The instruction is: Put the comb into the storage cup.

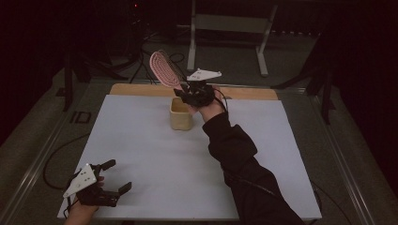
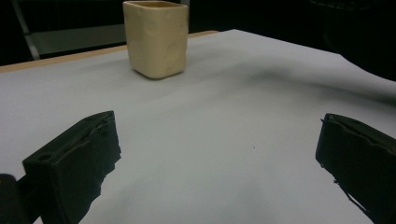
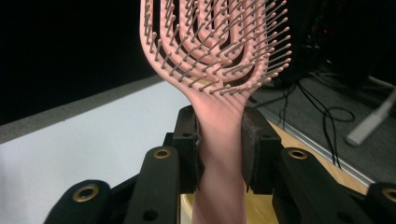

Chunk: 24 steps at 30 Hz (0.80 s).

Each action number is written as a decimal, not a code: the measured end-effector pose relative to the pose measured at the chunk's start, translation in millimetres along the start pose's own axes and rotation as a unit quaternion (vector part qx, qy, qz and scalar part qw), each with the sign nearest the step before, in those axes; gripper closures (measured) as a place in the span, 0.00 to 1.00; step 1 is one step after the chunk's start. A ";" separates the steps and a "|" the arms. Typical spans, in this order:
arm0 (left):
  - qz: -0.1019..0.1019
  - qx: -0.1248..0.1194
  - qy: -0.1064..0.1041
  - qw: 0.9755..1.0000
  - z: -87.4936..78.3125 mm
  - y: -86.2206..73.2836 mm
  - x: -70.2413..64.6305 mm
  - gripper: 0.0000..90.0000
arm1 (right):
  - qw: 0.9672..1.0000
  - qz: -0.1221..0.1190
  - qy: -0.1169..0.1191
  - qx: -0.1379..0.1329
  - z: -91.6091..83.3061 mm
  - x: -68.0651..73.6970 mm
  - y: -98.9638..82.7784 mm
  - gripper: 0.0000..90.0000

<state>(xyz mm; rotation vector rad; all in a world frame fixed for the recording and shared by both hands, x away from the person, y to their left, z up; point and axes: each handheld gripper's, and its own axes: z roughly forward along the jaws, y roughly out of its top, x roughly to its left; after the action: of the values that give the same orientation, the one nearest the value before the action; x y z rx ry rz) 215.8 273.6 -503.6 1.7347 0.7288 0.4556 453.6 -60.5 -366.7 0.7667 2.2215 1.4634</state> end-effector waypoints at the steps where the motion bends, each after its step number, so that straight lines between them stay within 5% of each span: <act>1: -0.002 0.001 0.000 1.000 -0.1 -0.4 0.1 0.00 | 1.000 -0.001 0.001 -0.005 2.2 -0.7 0.9 0.79; 15: -0.005 -0.004 -0.002 1.000 -0.6 -0.5 0.6 0.00 | 0.998 -0.009 0.029 -0.050 29.9 -6.8 20.3 0.79; 24: -0.006 -0.003 -0.004 1.000 -1.0 -1.0 1.1 0.00 | 0.994 -0.026 0.047 -0.096 44.7 -12.4 18.7 0.79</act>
<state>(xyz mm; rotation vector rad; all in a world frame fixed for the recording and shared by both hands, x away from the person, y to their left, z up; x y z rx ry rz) 215.7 275.2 -504.4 1.7255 0.7307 0.4425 493.5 -30.3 -366.9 0.5845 2.1106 1.6889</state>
